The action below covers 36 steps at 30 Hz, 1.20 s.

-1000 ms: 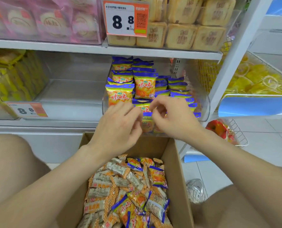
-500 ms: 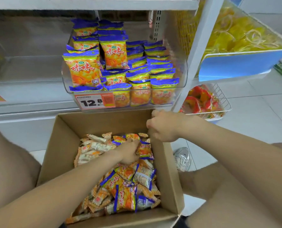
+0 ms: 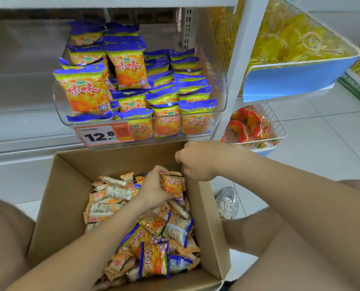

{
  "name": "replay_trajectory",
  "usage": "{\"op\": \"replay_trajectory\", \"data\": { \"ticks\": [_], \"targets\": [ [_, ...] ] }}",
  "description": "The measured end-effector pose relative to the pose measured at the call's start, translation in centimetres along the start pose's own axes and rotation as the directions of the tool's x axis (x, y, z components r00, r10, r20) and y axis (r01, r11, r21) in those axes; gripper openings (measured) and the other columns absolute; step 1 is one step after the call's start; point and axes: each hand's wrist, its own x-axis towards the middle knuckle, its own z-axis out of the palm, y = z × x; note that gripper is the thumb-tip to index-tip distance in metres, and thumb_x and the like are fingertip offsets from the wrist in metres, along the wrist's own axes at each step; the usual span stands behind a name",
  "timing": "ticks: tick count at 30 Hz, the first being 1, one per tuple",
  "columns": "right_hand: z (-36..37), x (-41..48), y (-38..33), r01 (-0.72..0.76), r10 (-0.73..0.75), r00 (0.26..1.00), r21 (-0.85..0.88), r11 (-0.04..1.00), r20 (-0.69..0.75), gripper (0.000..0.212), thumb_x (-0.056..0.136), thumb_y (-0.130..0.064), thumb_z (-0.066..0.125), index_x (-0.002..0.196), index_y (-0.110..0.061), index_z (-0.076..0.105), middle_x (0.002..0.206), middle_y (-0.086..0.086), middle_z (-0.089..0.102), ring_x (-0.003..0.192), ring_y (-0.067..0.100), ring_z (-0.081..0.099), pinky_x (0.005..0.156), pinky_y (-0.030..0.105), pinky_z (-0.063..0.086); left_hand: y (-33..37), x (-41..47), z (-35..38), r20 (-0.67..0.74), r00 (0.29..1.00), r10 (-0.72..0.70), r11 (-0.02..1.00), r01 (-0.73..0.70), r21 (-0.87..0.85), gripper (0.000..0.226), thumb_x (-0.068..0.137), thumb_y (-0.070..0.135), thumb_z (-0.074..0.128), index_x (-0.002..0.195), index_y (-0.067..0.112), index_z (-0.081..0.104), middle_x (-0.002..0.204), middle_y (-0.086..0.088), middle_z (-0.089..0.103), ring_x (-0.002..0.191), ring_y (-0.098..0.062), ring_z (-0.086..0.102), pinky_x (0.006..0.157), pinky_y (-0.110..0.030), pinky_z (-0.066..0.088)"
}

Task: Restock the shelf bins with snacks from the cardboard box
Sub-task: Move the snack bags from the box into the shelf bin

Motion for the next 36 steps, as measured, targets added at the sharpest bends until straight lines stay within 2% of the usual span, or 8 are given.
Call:
{"op": "replay_trajectory", "data": {
  "ticks": [4,8,12,17,21,24,28,36],
  "targets": [
    [-2.1,-1.1,0.3,-0.065,0.066,0.998,0.064,0.996,-0.018,0.023,0.101,-0.029,0.055,0.086,-0.011,0.050,0.085,0.006,0.055,0.087,0.033,0.064,0.060,0.033,0.047,2.6,-3.7,-5.1,0.113,0.993,0.038,0.999,-0.038,-0.004,0.068,0.071,0.009,0.091,0.116,0.031,0.043,0.116,-0.006,0.059,0.067,-0.017,0.058,0.054,-0.030,0.046],
    [-4.7,-2.6,-0.1,0.029,-0.030,1.000,0.302,0.953,0.000,0.057,0.088,-0.063,0.070,0.113,-0.012,0.070,0.103,0.000,0.074,0.096,0.022,0.069,0.080,0.038,0.059,6.4,-7.8,-9.8,0.136,0.965,0.223,0.975,-0.219,-0.040,0.070,0.066,0.008,0.096,0.112,0.030,0.048,0.111,0.001,0.063,0.082,-0.018,0.069,0.066,-0.036,0.057],
    [-6.8,-3.8,-0.8,0.171,-0.094,0.977,0.441,0.881,-0.192,0.034,0.083,-0.054,0.082,0.099,-0.025,0.078,0.085,-0.010,0.076,0.083,0.009,0.071,0.075,0.032,0.059,9.8,-11.3,-13.8,0.132,0.927,0.350,0.933,-0.332,-0.139,0.068,0.071,-0.002,0.093,0.116,0.021,0.048,0.111,-0.005,0.064,0.084,-0.021,0.074,0.071,-0.052,0.062],
    [-8.9,-3.5,-1.3,0.305,0.096,0.895,0.754,0.581,-0.436,0.025,0.079,-0.035,0.086,0.097,-0.025,0.072,0.092,0.003,0.076,0.068,0.011,0.070,0.071,0.041,0.060,11.9,-13.1,-17.5,-0.239,0.861,0.449,0.856,-0.491,-0.160,0.053,0.079,0.004,0.089,0.114,0.025,0.055,0.112,0.007,0.065,0.080,-0.018,0.072,0.071,-0.043,0.063],
    [-10.4,-2.5,-1.7,0.429,0.254,0.833,0.864,0.264,-0.492,0.041,0.080,-0.022,0.089,0.115,-0.025,0.068,0.099,0.007,0.075,0.076,0.023,0.074,0.071,0.045,0.061,11.7,-12.8,-20.1,-0.515,0.631,0.580,0.800,-0.559,0.217,0.046,0.084,0.023,0.087,0.120,0.032,0.059,0.109,0.016,0.065,0.096,-0.008,0.068,0.080,-0.018,0.053],
    [-11.0,-0.3,-1.2,0.515,0.481,0.627,0.789,0.335,-0.613,0.039,0.087,-0.022,0.082,0.121,-0.023,0.063,0.094,-0.001,0.076,0.078,0.014,0.074,0.076,0.044,0.062,10.6,-11.8,-21.0,-0.602,0.424,0.677,0.733,-0.465,0.496,0.039,0.093,0.019,0.076,0.128,0.016,0.061,0.125,0.004,0.056,0.117,-0.013,0.056,0.096,-0.023,0.046],
    [-10.9,2.4,-0.9,0.529,0.514,0.366,0.628,0.571,-0.776,0.036,0.093,-0.020,0.074,0.124,-0.024,0.058,0.099,-0.007,0.075,0.092,0.013,0.071,0.080,0.038,0.056,9.8,-9.8,-20.7,-0.628,0.471,0.619,0.783,-0.321,0.532,0.049,0.088,0.018,0.074,0.134,0.018,0.056,0.141,-0.001,0.049,0.131,-0.026,0.045,0.101,-0.040,0.041],
    [-11.1,6.0,-2.3,0.344,0.393,0.487,0.585,0.735,-0.780,0.040,0.099,-0.018,0.068,0.130,-0.026,0.044,0.069,0.007,0.063,0.069,0.023,0.059,0.068,0.041,0.047,9.8,-8.4,-20.3,-0.559,0.544,0.626,0.727,-0.147,0.671,0.049,0.087,0.027,0.069,0.133,0.017,0.055,0.140,-0.007,0.049,0.131,-0.032,0.043,0.096,-0.048,0.044]
  ]
}}
